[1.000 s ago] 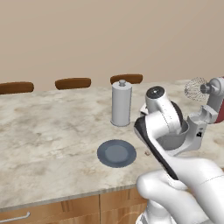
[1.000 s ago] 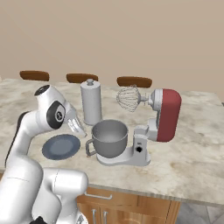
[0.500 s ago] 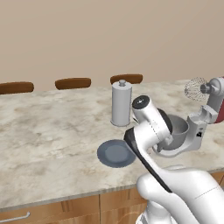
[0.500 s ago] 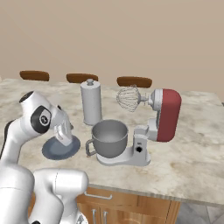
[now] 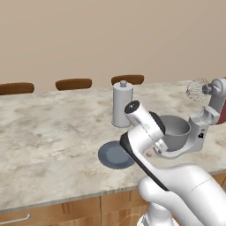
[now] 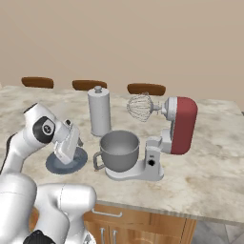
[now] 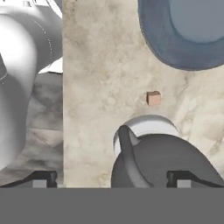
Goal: Add butter and sugar cubes to the stand mixer bowl and then turn on the stand mixer to begin making frosting.
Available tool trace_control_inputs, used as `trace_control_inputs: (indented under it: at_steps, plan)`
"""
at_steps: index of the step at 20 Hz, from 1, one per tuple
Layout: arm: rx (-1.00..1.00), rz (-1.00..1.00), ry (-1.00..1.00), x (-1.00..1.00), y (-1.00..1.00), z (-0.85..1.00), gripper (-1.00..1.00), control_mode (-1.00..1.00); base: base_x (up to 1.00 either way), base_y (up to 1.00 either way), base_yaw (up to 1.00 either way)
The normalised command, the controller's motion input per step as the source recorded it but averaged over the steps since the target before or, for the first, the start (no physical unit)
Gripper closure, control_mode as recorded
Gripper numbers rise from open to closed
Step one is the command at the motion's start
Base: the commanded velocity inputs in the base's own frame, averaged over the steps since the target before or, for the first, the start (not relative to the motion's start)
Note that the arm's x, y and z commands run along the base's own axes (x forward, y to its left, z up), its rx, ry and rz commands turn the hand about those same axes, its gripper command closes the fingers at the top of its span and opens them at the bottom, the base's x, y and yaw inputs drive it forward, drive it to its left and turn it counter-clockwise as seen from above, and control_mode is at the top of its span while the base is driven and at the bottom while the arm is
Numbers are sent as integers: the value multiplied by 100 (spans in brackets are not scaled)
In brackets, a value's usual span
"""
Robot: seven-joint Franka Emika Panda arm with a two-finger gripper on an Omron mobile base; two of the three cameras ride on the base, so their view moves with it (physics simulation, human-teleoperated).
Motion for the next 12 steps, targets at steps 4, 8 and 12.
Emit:
trace_control_inputs:
  at_steps: [4,8,12]
  plan:
    - [0,-16,0,0,0,-32,-100,-100,0,0,0]
    - [0,-7,0,0,0,-34,-100,-100,0,0,0]
    - [-1,0,0,0,-4,-18,-100,-100,0,0,0]
